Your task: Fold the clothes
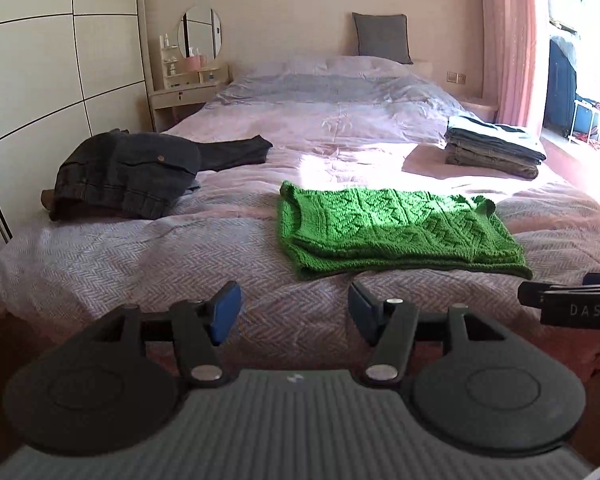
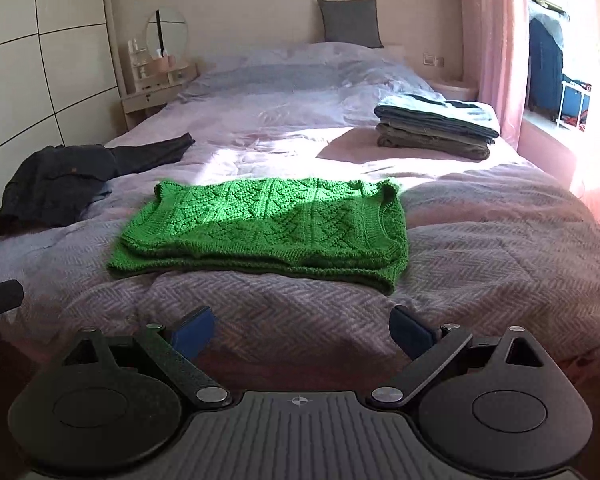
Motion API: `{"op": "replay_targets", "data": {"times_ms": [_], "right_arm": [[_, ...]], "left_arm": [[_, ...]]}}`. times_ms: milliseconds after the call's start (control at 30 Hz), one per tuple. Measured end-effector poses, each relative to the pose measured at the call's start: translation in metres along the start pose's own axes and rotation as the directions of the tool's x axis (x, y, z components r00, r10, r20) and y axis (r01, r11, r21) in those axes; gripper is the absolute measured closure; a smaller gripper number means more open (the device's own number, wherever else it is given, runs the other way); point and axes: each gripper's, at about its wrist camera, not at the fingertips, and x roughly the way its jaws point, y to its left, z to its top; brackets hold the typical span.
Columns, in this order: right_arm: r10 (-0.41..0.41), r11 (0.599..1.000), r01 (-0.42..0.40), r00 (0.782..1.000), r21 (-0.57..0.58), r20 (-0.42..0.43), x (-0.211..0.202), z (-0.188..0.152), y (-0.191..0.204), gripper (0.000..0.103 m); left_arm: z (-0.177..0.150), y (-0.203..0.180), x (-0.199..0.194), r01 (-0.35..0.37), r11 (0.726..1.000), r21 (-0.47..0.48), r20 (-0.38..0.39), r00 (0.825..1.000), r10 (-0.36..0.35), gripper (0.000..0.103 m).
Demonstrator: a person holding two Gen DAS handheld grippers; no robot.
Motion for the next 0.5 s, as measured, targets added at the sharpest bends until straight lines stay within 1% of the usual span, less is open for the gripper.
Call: {"op": "replay_targets", "data": {"times_ms": [200,267,367,433,500], "right_arm": [[-0.013,1.000,0.013,1.000,0.017,0.014,0.000,0.005,-0.003,0.007],[-0.016,1.000,0.016,1.000,0.027,0.010,0.001,0.005,-0.009,0.006],[-0.030,0.998,0.030,1.000,0.060,-0.006,0.008,0.004,-0.022,0.007],[-0.041,0.995,0.043,0.999,0.088,-0.021,0.014,0.004,-0.032,0.007],[-0.045,0.991,0.049,0.999,0.127,-0.031,0.020,0.005,-0.044,0.007]], "left_arm": [[0.009,0.004,0.002,0.015,1.000,0.010,0.023,1.000,-0.015,0.047],[0.011,0.003,0.010,0.041,0.999,0.012,0.020,0.999,-0.041,0.047],[0.014,0.001,0.022,0.083,0.996,0.015,0.013,0.996,-0.083,0.043],[0.015,-0.002,0.034,0.117,0.993,0.021,0.010,0.993,-0.117,0.043],[0.015,-0.004,0.051,0.143,0.989,0.032,-0.009,0.990,-0.143,0.043]]}}
